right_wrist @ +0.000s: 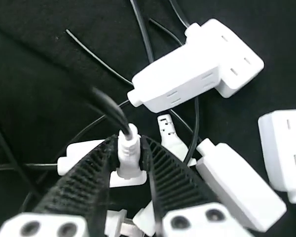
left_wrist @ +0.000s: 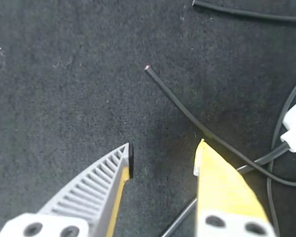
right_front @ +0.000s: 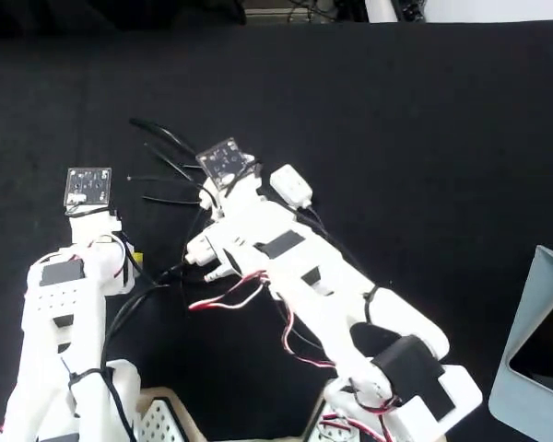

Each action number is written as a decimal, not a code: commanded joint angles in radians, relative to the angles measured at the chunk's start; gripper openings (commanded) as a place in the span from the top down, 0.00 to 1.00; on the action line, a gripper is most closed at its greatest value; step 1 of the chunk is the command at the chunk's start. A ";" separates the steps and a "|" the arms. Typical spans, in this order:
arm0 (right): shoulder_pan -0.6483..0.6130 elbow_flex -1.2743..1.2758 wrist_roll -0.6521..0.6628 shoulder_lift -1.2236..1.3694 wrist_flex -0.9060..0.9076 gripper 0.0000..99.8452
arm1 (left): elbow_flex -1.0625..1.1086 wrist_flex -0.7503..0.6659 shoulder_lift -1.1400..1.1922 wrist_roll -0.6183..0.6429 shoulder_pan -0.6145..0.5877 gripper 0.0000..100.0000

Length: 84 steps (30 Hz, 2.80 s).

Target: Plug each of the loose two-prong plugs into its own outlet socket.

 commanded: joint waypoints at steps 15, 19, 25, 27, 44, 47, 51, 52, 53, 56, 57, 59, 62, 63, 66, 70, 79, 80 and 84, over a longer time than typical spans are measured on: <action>0.003 0.039 -0.020 -0.018 -0.049 0.99 | 0.001 -0.015 -0.002 0.009 -0.001 0.78; 0.003 0.053 -0.023 -0.108 -0.040 0.99 | -0.024 -0.032 -0.008 0.011 0.015 0.78; 0.003 0.140 -0.023 -0.288 -0.041 0.99 | -0.104 -0.071 -0.008 0.012 0.099 0.78; 0.003 0.170 -0.023 -0.338 -0.041 0.99 | -0.134 -0.071 -0.008 0.040 0.137 0.78; -0.058 0.291 -0.021 -0.550 -0.041 0.99 | -0.259 -0.071 -0.009 0.193 0.351 0.78; -0.077 0.292 -0.020 -0.550 -0.041 0.99 | -0.263 -0.071 -0.029 0.193 0.361 0.78; -0.118 0.305 -0.017 -0.550 -0.041 0.99 | -0.265 -0.071 -0.112 0.193 0.363 0.78; -0.118 0.306 -0.017 -0.550 -0.041 0.99 | -0.260 -0.069 -0.140 0.193 0.367 0.78; -0.118 0.306 -0.017 -0.550 -0.041 0.99 | -0.255 -0.066 -0.167 0.193 0.374 0.78; -0.118 0.306 -0.017 -0.550 -0.041 0.99 | -0.216 -0.063 -0.252 0.193 0.400 0.78; -0.118 0.306 -0.017 -0.550 -0.041 0.99 | -0.197 -0.063 -0.279 0.193 0.414 0.78; -0.118 0.306 -0.017 -0.550 -0.041 0.99 | -0.153 -0.063 -0.330 0.192 0.446 0.78; -0.118 0.309 -0.017 -0.550 -0.040 0.99 | -0.104 -0.063 -0.399 0.186 0.466 0.78; -0.117 0.311 -0.017 -0.550 -0.040 0.99 | -0.088 -0.063 -0.420 0.186 0.464 0.78; -0.112 0.312 -0.017 -0.550 -0.040 0.99 | -0.058 -0.063 -0.454 0.183 0.466 0.78; -0.063 0.306 -0.025 -0.550 -0.040 0.99 | -0.035 -0.063 -0.479 0.141 0.450 0.78; -0.032 0.305 -0.025 -0.542 -0.040 0.99 | -0.010 -0.061 -0.479 0.241 0.110 0.78; -0.031 0.305 -0.025 -0.529 -0.046 0.99 | 0.007 -0.061 -0.479 0.249 0.082 0.78; -0.028 0.251 -0.025 -0.400 -0.049 0.99 | 0.062 -0.071 -0.479 0.267 0.022 0.78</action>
